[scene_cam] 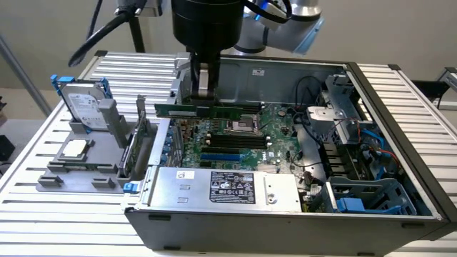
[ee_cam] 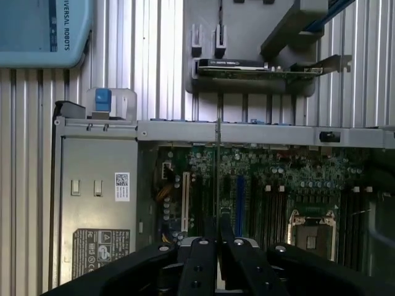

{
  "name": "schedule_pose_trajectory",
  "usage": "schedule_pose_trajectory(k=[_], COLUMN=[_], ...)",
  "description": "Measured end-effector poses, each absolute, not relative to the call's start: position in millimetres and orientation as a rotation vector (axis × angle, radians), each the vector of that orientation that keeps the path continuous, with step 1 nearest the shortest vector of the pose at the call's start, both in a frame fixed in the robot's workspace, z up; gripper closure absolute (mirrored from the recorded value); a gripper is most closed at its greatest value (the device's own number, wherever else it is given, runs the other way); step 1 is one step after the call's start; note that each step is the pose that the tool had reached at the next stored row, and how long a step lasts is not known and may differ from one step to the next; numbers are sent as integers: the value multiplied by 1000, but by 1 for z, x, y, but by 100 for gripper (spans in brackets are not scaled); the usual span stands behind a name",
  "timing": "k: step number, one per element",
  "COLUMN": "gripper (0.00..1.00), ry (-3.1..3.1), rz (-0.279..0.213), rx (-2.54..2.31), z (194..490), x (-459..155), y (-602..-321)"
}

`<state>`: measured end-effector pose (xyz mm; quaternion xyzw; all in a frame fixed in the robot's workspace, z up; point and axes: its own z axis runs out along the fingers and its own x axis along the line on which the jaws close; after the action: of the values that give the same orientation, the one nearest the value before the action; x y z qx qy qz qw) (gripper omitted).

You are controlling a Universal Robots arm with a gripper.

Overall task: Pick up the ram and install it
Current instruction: 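Pick up the ram and move it above insertion slot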

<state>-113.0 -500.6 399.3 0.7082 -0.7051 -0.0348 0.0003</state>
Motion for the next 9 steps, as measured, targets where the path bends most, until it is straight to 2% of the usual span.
schedule_pose_trajectory(k=[9], gripper=[87], ry=[-2214], rz=[-109], rx=[2225], z=[392], x=[-81], y=[-485])
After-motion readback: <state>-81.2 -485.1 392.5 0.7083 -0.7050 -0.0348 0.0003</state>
